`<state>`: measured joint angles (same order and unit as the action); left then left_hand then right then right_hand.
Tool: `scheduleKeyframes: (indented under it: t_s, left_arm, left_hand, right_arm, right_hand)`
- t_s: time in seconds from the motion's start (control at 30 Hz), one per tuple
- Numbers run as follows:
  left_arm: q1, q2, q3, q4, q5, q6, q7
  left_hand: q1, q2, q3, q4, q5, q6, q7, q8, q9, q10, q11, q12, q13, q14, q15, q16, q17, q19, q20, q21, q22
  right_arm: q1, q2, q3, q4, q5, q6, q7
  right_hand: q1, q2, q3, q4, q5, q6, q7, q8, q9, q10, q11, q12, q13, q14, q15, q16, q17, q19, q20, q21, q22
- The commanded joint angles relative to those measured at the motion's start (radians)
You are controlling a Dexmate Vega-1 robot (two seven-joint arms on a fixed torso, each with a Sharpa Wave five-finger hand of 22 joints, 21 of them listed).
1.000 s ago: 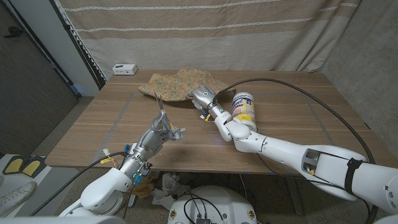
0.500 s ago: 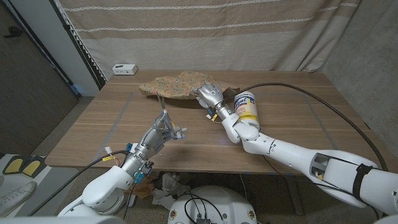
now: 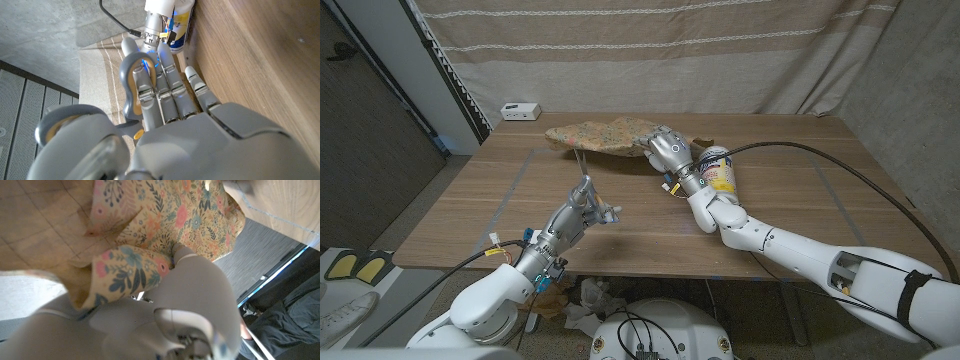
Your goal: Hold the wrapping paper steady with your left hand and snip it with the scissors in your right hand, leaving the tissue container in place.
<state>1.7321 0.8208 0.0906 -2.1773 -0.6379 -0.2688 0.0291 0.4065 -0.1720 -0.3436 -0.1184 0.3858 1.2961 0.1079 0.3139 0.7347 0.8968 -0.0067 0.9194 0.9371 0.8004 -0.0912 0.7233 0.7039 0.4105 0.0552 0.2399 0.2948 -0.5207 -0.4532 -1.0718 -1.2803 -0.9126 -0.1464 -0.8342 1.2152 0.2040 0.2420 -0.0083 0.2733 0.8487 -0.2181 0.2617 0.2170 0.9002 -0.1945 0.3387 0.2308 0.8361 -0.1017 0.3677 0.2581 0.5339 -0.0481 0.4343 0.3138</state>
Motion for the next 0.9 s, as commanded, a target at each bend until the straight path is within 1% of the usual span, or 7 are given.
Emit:
scheduleKeyframes:
  t_s: [0.03, 0.4, 0.47, 0.5, 0.53, 0.6, 0.9]
  left_arm:
    - [0.005, 0.029, -0.034, -0.041, -0.041, 0.049, -0.023]
    - [-0.033, 0.033, -0.011, -0.026, -0.055, 0.061, -0.054]
    - [-0.041, 0.037, -0.006, -0.025, -0.061, 0.068, -0.060]
    - [-0.043, 0.039, -0.004, -0.026, -0.059, 0.072, -0.058]
    - [-0.046, 0.040, -0.002, -0.025, -0.062, 0.072, -0.060]
    - [-0.049, 0.042, 0.000, -0.024, -0.062, 0.076, -0.059]
    - [-0.053, 0.056, 0.004, -0.022, -0.074, 0.086, -0.063]
  left_hand:
    - [-0.005, -0.004, -0.006, 0.002, -0.001, -0.004, 0.011, 0.000, 0.008, 0.092, -0.080, 0.082, 0.001, 0.005, -0.041, 0.010, 0.002, 0.001, 0.007, 0.000, 0.003]
    - [-0.007, -0.003, -0.005, 0.001, -0.002, -0.003, 0.012, -0.004, 0.007, 0.089, -0.081, 0.086, 0.006, 0.004, -0.040, 0.012, -0.001, 0.000, -0.003, -0.001, 0.003]
    - [-0.007, -0.003, -0.005, 0.000, -0.002, 0.001, 0.011, -0.003, 0.006, 0.089, -0.082, 0.086, 0.007, 0.003, -0.040, 0.012, 0.000, -0.001, -0.004, -0.001, 0.003]
    - [-0.006, -0.003, -0.005, 0.000, -0.002, 0.000, 0.009, -0.003, 0.007, 0.088, -0.080, 0.087, 0.007, 0.003, -0.040, 0.012, -0.001, 0.000, -0.003, -0.001, 0.002]
    - [-0.006, -0.003, -0.005, 0.000, -0.002, 0.001, 0.010, -0.004, 0.006, 0.090, -0.081, 0.086, 0.005, 0.003, -0.039, 0.012, -0.002, 0.000, -0.004, -0.001, 0.002]
    - [-0.006, -0.003, -0.005, -0.001, -0.003, 0.000, 0.011, -0.004, 0.007, 0.092, -0.081, 0.084, 0.000, 0.004, -0.039, 0.013, -0.002, 0.000, -0.003, -0.001, 0.002]
    - [-0.005, -0.004, -0.005, -0.003, -0.003, -0.001, 0.009, -0.007, 0.006, 0.089, -0.080, 0.087, 0.004, 0.002, -0.041, 0.017, 0.002, 0.000, -0.003, -0.001, 0.002]
  right_arm:
    - [-0.023, -0.028, 0.036, -0.009, -0.032, 0.060, -0.187]
    - [-0.016, -0.036, 0.037, 0.001, -0.070, 0.072, -0.241]
    - [-0.013, -0.036, 0.037, 0.002, -0.073, 0.076, -0.247]
    - [-0.011, -0.035, 0.036, 0.005, -0.076, 0.080, -0.254]
    - [-0.009, -0.035, 0.035, 0.008, -0.079, 0.083, -0.259]
    - [-0.005, -0.034, 0.032, 0.014, -0.088, 0.083, -0.271]
    - [-0.010, -0.031, 0.065, 0.019, -0.122, 0.120, -0.283]
  right_hand:
    - [0.011, 0.002, 0.011, 0.002, -0.004, 0.015, 0.002, -0.006, 0.003, 0.006, -0.001, 0.002, 0.004, 0.002, -0.139, 0.010, 0.007, -0.002, -0.119, 0.020, 0.010]
    - [0.025, -0.002, 0.008, 0.006, -0.009, 0.040, 0.003, -0.054, 0.010, 0.011, -0.001, -0.019, 0.020, 0.049, -0.139, 0.051, 0.012, -0.057, -0.138, 0.195, 0.099]
    - [0.027, -0.004, 0.001, 0.008, -0.008, 0.042, 0.003, -0.058, 0.013, 0.014, -0.001, -0.030, 0.035, 0.044, -0.140, 0.059, 0.008, -0.108, -0.140, 0.325, 0.115]
    - [0.024, -0.010, -0.006, 0.009, -0.006, 0.046, 0.002, -0.058, 0.014, 0.027, 0.002, -0.046, 0.057, 0.043, -0.147, 0.070, -0.003, -0.229, -0.147, 0.641, 0.009]
    - [0.017, -0.005, -0.004, 0.012, -0.005, 0.046, 0.001, -0.059, 0.014, 0.025, -0.001, -0.052, 0.064, 0.043, -0.143, 0.068, -0.008, -0.273, -0.140, 0.783, -0.088]
    - [0.006, -0.008, -0.005, 0.013, -0.004, 0.046, 0.000, -0.059, 0.014, 0.026, -0.003, -0.057, 0.071, 0.048, -0.141, 0.063, -0.012, -0.319, -0.132, 0.905, -0.125]
    - [0.001, -0.009, -0.004, 0.010, -0.002, 0.048, 0.000, -0.058, 0.014, 0.027, -0.004, -0.061, 0.076, 0.059, -0.140, 0.060, -0.013, -0.334, -0.130, 0.942, -0.129]
